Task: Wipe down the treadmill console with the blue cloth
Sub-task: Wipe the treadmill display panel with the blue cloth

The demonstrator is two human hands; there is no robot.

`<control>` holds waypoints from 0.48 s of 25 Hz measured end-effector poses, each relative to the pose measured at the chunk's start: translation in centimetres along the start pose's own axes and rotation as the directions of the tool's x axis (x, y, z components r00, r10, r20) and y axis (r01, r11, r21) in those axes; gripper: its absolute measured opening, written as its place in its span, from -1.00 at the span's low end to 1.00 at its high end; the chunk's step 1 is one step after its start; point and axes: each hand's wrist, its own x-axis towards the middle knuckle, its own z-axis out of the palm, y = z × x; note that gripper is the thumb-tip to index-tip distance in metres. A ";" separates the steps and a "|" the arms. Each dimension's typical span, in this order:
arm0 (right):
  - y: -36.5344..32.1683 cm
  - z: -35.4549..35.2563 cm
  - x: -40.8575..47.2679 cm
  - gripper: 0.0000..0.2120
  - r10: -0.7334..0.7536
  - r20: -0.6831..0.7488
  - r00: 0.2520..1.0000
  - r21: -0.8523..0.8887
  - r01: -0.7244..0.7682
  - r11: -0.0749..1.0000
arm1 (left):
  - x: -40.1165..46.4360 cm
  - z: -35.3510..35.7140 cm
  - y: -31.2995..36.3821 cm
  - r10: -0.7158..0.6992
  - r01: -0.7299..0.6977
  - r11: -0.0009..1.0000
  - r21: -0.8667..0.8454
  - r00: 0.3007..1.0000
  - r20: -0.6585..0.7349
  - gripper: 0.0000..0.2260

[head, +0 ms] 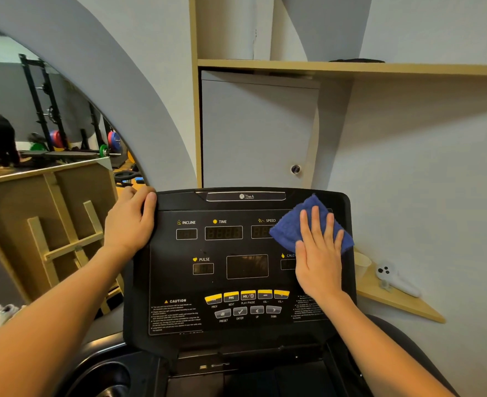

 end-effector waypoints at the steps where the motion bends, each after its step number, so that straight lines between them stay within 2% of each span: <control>1: -0.3 0.0 0.2 -0.43 -0.002 -0.007 1.000 -0.005 0.002 1.000 | 0.0 0.0 0.0 -0.001 0.001 1.000 0.001 1.000 0.002 -0.70; 7: -2.4 -0.1 1.1 -0.42 -0.002 -0.009 1.000 -0.033 0.002 0.999 | -0.1 0.0 0.0 -0.004 0.004 1.000 0.004 1.000 -0.001 -0.70; 12: -4.7 -0.1 1.1 -0.41 -0.084 0.044 0.995 -0.030 0.085 0.996 | -0.1 0.0 0.2 -0.003 0.004 1.000 0.012 1.000 -0.009 -0.71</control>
